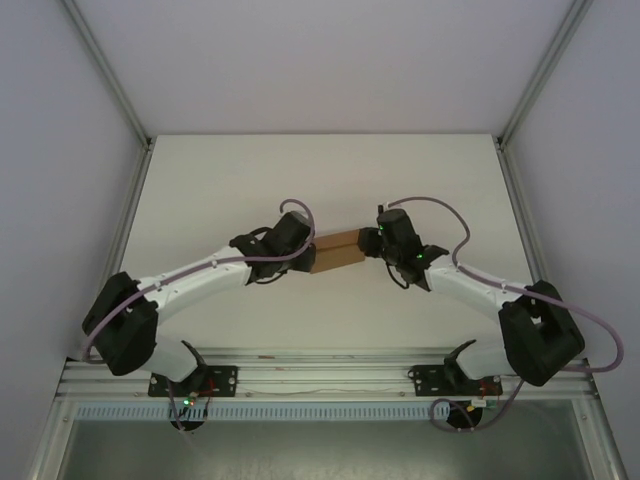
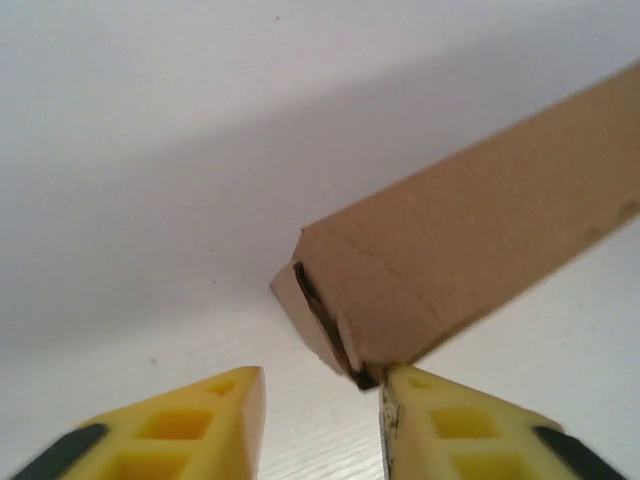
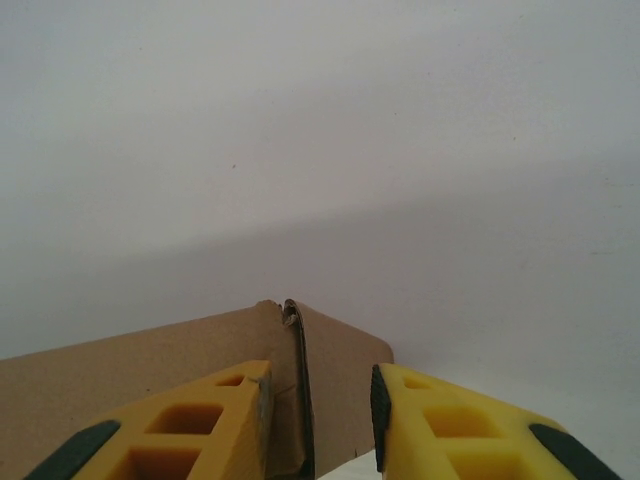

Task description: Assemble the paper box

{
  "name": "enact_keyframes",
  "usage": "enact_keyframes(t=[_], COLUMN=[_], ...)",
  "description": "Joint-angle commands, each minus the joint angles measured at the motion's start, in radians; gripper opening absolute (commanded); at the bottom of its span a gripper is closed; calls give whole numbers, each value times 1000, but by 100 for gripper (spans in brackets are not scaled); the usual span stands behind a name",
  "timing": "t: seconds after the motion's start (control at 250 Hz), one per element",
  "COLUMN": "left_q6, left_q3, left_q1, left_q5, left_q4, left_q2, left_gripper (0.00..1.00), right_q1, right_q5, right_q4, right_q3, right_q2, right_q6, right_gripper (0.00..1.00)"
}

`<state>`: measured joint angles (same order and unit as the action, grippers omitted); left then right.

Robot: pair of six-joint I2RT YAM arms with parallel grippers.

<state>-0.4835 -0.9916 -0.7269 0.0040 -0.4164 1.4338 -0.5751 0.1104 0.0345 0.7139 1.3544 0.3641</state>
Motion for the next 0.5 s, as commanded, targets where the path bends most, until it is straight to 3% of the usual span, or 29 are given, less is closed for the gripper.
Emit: enact_keyframes(t=[0.0,0.168,0.328,0.496], left_q6=[12,-37,-34,-43], left_q3=[-62,-97,-79,26], left_q1=[-2,67,122,142], left_q5=[25,39,173,201], left_q4=[-90,-89,17,91], left_q2=[-66,-44,27,70], left_gripper=[54,58,59,49], right_q1=[0,0,0,-1], right_q5=[21,12,7,-23], right_q4=[-100,-110,-110,-100], right_q3=[-55,-61,-59,-74], right_q2=[12,9,8,16], right_q6=[25,29,32,46], right_gripper=[32,30,30,29])
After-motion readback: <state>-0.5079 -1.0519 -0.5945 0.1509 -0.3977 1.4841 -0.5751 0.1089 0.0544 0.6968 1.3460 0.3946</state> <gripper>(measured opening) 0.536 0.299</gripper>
